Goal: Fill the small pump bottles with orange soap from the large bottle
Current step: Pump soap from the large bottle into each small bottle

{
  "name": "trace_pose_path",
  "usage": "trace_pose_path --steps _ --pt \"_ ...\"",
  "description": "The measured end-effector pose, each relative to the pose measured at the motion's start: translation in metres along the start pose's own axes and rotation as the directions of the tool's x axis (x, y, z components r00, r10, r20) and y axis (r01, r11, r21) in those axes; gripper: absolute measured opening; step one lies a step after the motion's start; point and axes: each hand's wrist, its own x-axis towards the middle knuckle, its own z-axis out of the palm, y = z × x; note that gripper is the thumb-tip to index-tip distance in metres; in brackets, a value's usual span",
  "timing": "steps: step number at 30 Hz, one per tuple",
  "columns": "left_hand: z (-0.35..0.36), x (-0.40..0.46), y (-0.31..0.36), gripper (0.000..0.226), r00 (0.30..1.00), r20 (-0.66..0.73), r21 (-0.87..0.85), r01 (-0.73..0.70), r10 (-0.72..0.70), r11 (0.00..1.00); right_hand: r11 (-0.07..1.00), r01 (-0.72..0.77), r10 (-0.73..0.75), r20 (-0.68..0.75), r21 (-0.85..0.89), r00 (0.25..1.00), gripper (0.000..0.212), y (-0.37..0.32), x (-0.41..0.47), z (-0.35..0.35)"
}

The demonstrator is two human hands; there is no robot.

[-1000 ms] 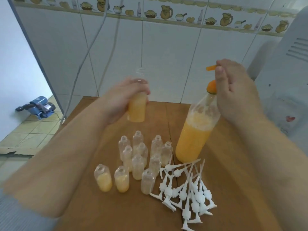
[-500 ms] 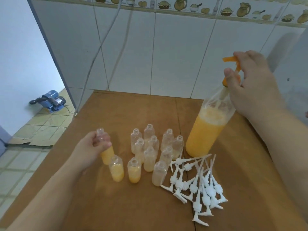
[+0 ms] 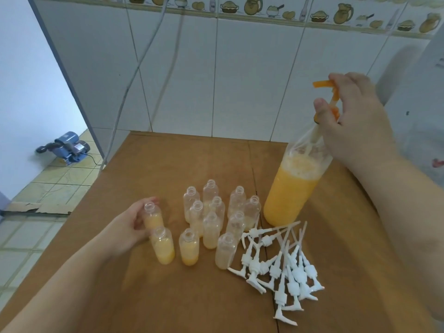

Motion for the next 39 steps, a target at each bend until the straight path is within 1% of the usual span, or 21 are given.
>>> trace_pose_path --steps 2,3,4,5,6,7,8,9,10,11,12,13,14,16,17,21,26,31,33,36,39 --pt "-0.005 -0.001 -0.008 0.074 0.999 0.018 0.002 0.034 -0.034 0.999 1.0 0.001 -0.001 0.011 0.003 1.0 0.05 0.001 0.001 -0.003" --pt "-0.006 -0.003 -0.009 0.073 0.999 -0.008 0.012 0.048 -0.048 0.999 1.0 0.001 -0.001 0.014 0.011 1.0 0.05 0.001 0.001 -0.004" --pt "-0.007 -0.004 -0.01 0.069 0.995 -0.088 0.009 0.047 -0.046 0.999 1.0 0.002 -0.002 0.013 0.022 1.0 0.051 0.001 0.0 -0.005" --pt "-0.005 -0.009 -0.007 0.06 0.972 -0.23 -0.004 0.04 -0.04 0.999 0.999 0.005 -0.005 0.008 0.037 1.0 0.051 0.002 -0.001 -0.006" --pt "-0.001 -0.017 -0.001 0.049 0.916 -0.4 -0.011 0.004 -0.009 1.0 0.999 0.012 -0.012 -0.001 0.052 1.0 0.052 0.002 -0.003 -0.007" --pt "0.005 -0.028 0.01 0.036 0.834 -0.55 0.019 -0.049 0.051 0.999 0.998 0.024 -0.024 -0.009 0.061 1.0 0.052 0.003 -0.005 -0.007" --pt "0.013 -0.042 0.024 0.025 0.764 -0.63 0.087 -0.107 0.138 0.99 0.998 0.04 -0.039 -0.012 0.057 0.999 0.053 0.004 -0.008 -0.007" --pt "0.023 -0.056 0.036 0.016 0.743 -0.627 0.196 -0.139 0.233 0.971 0.998 0.057 -0.057 -0.012 0.031 0.998 0.053 0.005 -0.01 -0.006" --pt "0.034 -0.068 0.045 0.015 0.761 -0.556 0.346 -0.155 0.335 0.925 0.997 0.075 -0.076 -0.014 -0.017 0.997 0.055 0.007 -0.012 -0.005" --pt "0.045 -0.075 0.047 0.022 0.781 -0.453 0.514 -0.165 0.43 0.842 0.993 0.085 -0.086 -0.015 -0.078 0.996 0.057 0.009 -0.014 -0.005" --pt "0.056 -0.079 0.044 0.032 0.796 -0.35 0.648 -0.175 0.494 0.741 0.987 0.084 -0.087 -0.013 -0.136 0.996 0.06 0.01 -0.016 -0.005" --pt "0.064 -0.08 0.042 0.041 0.819 -0.283 0.724 -0.159 0.499 0.672 0.981 0.079 -0.081 -0.004 -0.176 0.997 0.063 0.01 -0.017 -0.005" --pt "0.07 -0.079 0.041 0.049 0.847 -0.249 0.763 -0.127 0.47 0.633 0.978 0.076 -0.075 0.012 -0.195 0.997 0.066 0.011 -0.017 -0.006" --pt "0.079 -0.074 0.04 0.061 0.892 -0.227 0.802 -0.056 0.392 0.594 0.975 0.081 -0.071 0.053 -0.209 0.996 0.071 0.011 -0.018 -0.009" --pt "0.081 -0.071 0.039 0.063 0.906 -0.212 0.816 -0.043 0.368 0.576 0.971 0.09 -0.077 0.067 -0.22 0.995 0.072 0.011 -0.018 -0.01" --pt "0.087 -0.062 0.034 0.061 0.915 -0.196 0.844 -0.025 0.353 0.535 0.959 0.118 -0.1 0.08 -0.257 0.992 0.074 0.009 -0.021 -0.01" --pt "0.094 -0.052 0.03 0.059 0.881 -0.252 0.841 -0.004 0.4 0.541 0.959 0.131 -0.12 0.059 -0.25 0.991 0.072 0.008 -0.021 -0.007" --pt "0.101 -0.046 0.025 0.043 0.834 -0.295 0.812 -0.039 0.467 0.582 0.955 0.152 -0.155 0.007 -0.253 0.988 0.065 0.014 -0.023 -0.005" --pt "0.103 -0.046 0.023 0.042 0.818 -0.3 0.813 -0.05 0.49 0.58 0.959 0.152 -0.157 -0.005 -0.24 0.988 0.064 0.014 -0.023 -0.004" --pt "0.105 -0.048 0.022 0.042 0.797 -0.305 0.815 -0.065 0.521 0.576 0.973 0.132 -0.134 0.003 -0.189 0.991 0.063 0.014 -0.021 -0.006" --pt "0.104 -0.051 0.022 0.043 0.756 -0.32 0.807 -0.099 0.571 0.583 0.987 0.114 -0.116 -0.015 -0.113 0.993 0.058 0.015 -0.016 -0.011"
